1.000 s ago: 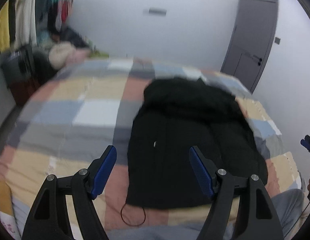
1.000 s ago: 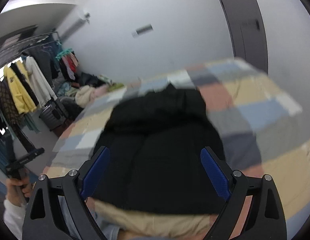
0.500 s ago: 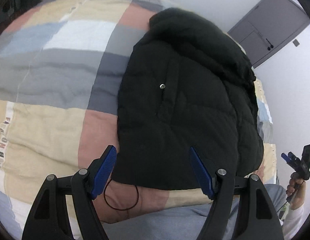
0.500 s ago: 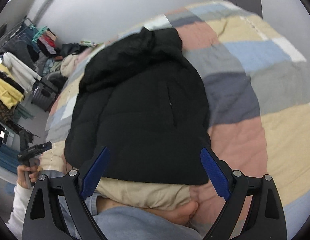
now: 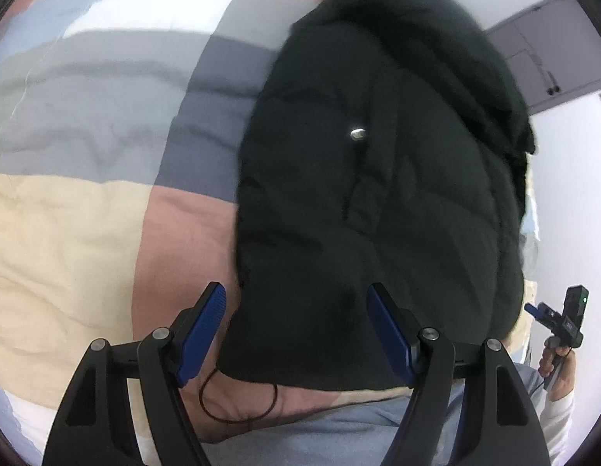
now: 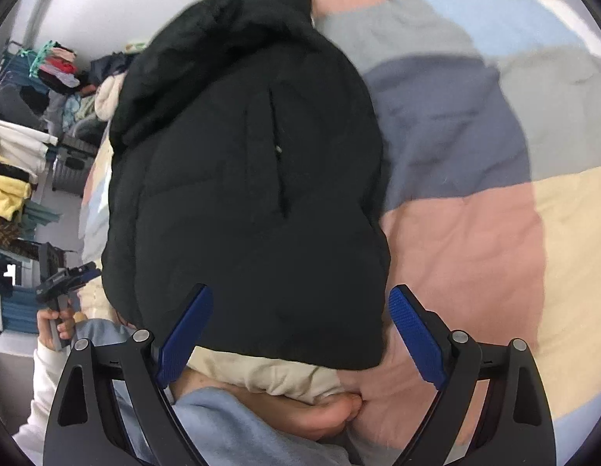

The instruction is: Fold large clothes

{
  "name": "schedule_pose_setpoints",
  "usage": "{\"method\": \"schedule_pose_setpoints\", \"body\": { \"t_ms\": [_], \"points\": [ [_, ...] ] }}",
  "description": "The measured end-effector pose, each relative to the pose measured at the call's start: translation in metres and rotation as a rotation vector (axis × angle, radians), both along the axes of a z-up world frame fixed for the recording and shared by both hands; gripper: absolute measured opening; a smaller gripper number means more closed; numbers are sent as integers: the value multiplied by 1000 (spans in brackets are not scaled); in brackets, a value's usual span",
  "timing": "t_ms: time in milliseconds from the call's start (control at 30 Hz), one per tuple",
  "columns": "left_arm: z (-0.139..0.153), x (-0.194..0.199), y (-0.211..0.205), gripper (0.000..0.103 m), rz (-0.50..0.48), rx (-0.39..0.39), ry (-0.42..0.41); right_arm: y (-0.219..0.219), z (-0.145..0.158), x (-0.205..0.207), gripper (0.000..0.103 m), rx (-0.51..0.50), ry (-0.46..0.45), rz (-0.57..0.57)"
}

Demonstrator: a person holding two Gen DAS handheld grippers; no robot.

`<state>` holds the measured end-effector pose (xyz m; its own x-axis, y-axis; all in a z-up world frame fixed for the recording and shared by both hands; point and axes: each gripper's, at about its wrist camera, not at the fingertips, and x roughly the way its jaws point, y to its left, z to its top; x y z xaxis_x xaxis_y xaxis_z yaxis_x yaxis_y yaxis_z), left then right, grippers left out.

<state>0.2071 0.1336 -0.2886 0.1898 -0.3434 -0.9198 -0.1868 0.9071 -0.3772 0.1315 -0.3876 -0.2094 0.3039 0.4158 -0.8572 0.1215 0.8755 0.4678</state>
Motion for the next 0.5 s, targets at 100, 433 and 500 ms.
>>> {"method": "schedule_pose_setpoints", "body": {
  "t_ms": [100,433,500],
  "points": [
    [-14,9,4,75,25,-9,38,-8,-16,9,92,75,28,14],
    [-48,28,10,75,54,-97,120,-22,-70,28,93,205,154,43],
    [-49,30,7,75,20,-186,101,-22,-68,31,93,227,144,60]
  ]
}}
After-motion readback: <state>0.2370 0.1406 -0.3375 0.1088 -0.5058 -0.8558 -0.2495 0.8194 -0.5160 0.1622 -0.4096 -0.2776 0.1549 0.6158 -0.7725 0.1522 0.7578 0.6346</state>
